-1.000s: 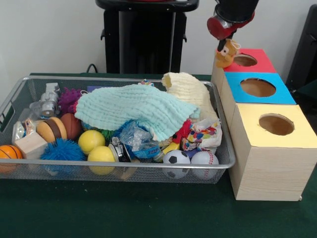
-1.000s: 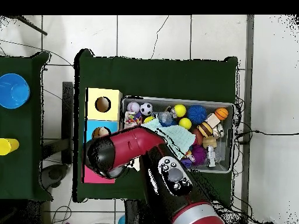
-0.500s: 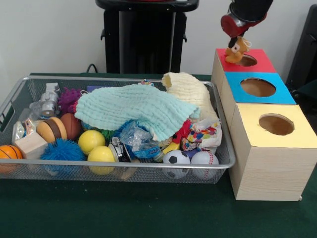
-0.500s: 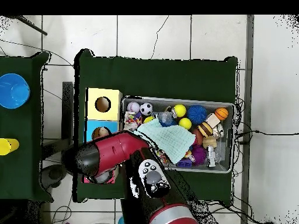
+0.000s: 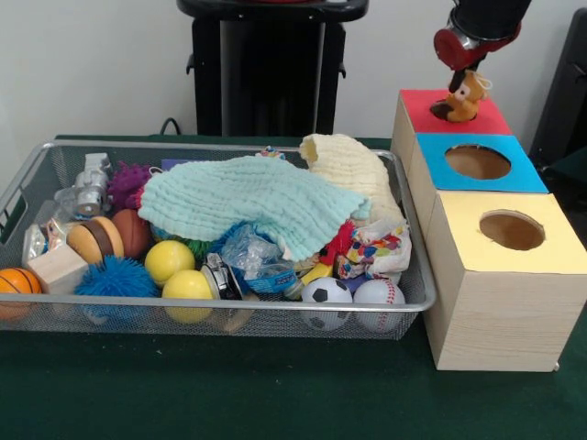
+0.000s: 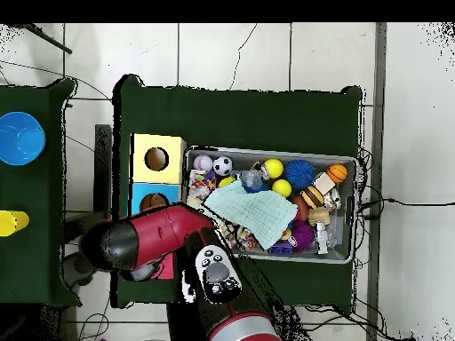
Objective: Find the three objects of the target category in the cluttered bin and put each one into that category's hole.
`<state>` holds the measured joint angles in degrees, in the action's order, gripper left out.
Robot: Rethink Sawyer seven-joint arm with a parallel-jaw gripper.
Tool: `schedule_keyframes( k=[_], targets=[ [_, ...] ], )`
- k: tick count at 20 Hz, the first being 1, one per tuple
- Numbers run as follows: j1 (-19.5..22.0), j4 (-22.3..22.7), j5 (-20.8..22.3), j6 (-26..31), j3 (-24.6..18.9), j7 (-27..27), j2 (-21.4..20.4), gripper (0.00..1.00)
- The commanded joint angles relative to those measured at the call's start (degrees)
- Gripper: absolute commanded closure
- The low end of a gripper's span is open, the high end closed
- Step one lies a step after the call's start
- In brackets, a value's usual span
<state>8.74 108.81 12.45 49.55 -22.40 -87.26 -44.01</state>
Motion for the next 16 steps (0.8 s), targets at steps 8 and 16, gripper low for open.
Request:
schedule_keyframes(
  k=[8,16],
  targets=[
    [-1.6,-0.6,1.8,-6.8,6.1,-10.5,1.4,1.00],
    [-2.5,-1.7,2.8,-1.4,8.6,-8.2,2.2,1.00]
  ],
)
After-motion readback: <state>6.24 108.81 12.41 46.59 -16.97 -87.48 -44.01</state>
